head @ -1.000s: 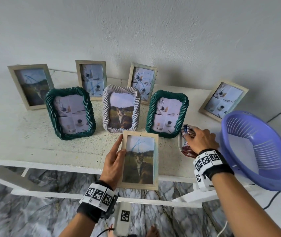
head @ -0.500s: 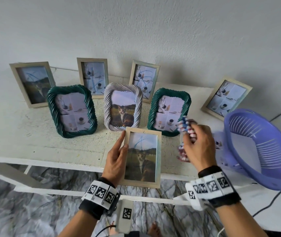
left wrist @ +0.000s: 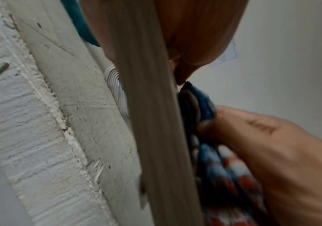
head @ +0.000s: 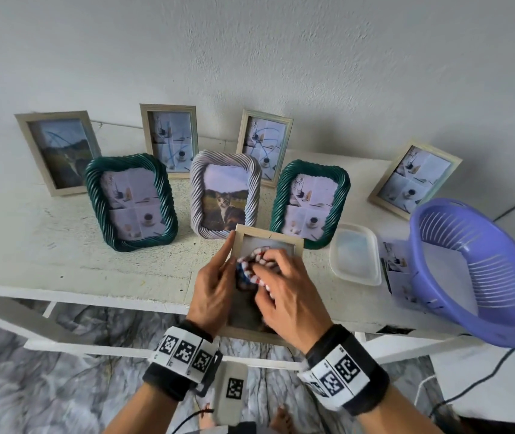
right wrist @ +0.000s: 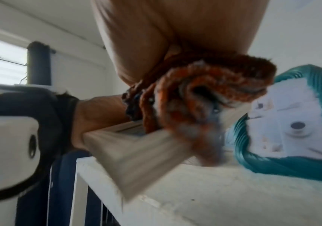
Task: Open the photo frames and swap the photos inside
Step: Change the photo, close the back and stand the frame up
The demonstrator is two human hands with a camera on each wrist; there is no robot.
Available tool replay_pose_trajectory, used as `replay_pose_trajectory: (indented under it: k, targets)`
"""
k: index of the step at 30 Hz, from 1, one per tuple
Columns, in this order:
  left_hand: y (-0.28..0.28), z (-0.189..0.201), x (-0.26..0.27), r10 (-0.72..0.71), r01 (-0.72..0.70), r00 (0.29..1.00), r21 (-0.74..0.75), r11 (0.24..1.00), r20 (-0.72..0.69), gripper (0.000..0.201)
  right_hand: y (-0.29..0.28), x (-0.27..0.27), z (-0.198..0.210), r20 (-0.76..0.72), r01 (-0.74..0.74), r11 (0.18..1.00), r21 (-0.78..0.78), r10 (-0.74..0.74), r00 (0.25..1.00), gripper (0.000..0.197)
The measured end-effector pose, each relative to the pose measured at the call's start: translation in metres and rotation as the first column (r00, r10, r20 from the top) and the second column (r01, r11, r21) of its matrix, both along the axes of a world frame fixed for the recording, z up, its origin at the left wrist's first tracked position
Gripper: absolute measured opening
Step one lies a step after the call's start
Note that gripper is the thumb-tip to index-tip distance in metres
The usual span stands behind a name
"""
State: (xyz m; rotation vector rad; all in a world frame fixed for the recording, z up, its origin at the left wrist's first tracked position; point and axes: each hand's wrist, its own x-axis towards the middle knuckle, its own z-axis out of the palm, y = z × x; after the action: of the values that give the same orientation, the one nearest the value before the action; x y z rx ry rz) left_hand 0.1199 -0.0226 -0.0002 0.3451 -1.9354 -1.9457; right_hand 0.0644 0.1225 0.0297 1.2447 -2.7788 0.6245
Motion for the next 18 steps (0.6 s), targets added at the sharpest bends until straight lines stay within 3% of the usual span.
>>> replay_pose_trajectory:
  k: [3, 7, 9, 12, 15, 18]
  targets:
    - [0.003, 0.005, 0.004, -0.009, 0.009, 1.000, -0.020, 1.000, 0.002, 0.047, 0.013, -0.010, 0.005, -0.102, 0.028, 0.995, 0.091, -0.019, 0.995, 0.033]
    - [0.007, 0.012, 0.001, 0.033, -0.034, 0.999, -0.064, 0.997, -0.018, 0.048, -0.005, -0.014, 0.012, -0.090, 0.167, 0.986, -0.013, -0.168, 0.982, 0.036]
    - [0.003, 0.012, -0.003, 0.036, -0.035, 0.999, -0.027, 0.999, 0.004, 0.047, -0.010, -0.002, 0.011, -0.047, 0.085, 0.995, -0.051, -0.087, 0.995, 0.036]
    - [0.001, 0.008, -0.001, 0.031, -0.031, 0.999, 0.021, 0.999, 0.010, 0.048, 0.003, 0.004, 0.012, -0.089, -0.077, 0.997, 0.030, 0.079, 0.993, 0.037]
    - [0.005, 0.009, 0.000, 0.042, -0.042, 0.999, 0.003, 0.999, 0.002, 0.046, 0.012, -0.017, 0.015, -0.195, 0.012, 0.998, 0.069, 0.001, 0.981, 0.040]
    - [0.003, 0.010, -0.003, 0.031, -0.030, 0.999, 0.014, 0.999, -0.030, 0.047, 0.004, -0.018, 0.014, -0.158, 0.061, 0.997, 0.053, -0.052, 0.986, 0.046]
